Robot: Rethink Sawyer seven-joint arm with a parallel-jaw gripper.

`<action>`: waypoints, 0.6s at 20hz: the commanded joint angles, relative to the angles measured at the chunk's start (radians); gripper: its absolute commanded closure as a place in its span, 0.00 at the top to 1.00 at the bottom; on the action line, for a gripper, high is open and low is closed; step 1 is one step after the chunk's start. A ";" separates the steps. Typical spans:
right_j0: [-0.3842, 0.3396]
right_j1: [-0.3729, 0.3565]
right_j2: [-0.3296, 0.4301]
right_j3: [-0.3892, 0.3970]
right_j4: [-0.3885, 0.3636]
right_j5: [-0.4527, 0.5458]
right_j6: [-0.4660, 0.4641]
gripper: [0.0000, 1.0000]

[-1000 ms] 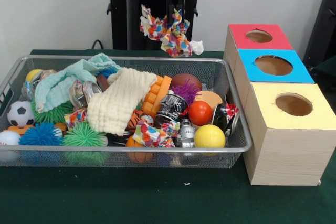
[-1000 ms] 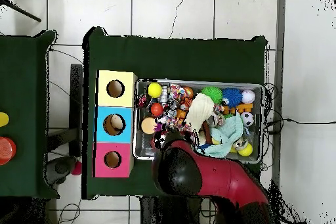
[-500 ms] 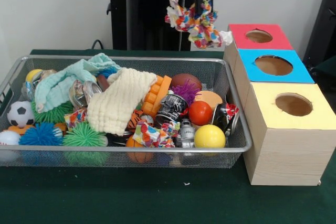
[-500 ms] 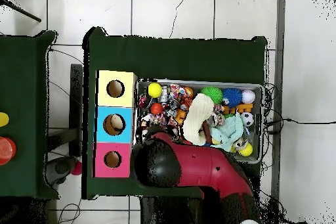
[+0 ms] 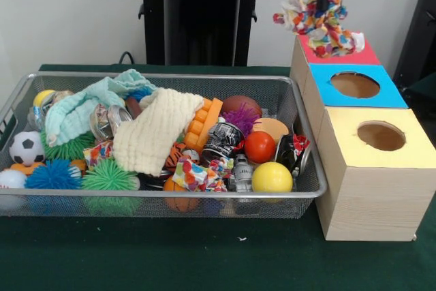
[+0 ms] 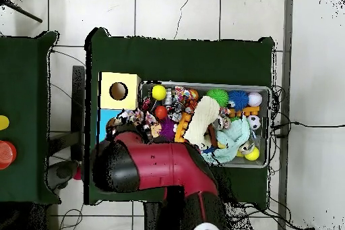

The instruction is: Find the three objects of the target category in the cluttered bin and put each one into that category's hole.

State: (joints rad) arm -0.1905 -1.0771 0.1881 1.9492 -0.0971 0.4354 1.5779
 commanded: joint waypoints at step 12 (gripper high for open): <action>0.110 0.175 -0.169 -0.103 0.051 -0.071 0.287 0.00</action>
State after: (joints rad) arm -0.0872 -1.0082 0.0845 1.8809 -0.0772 0.4261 1.5794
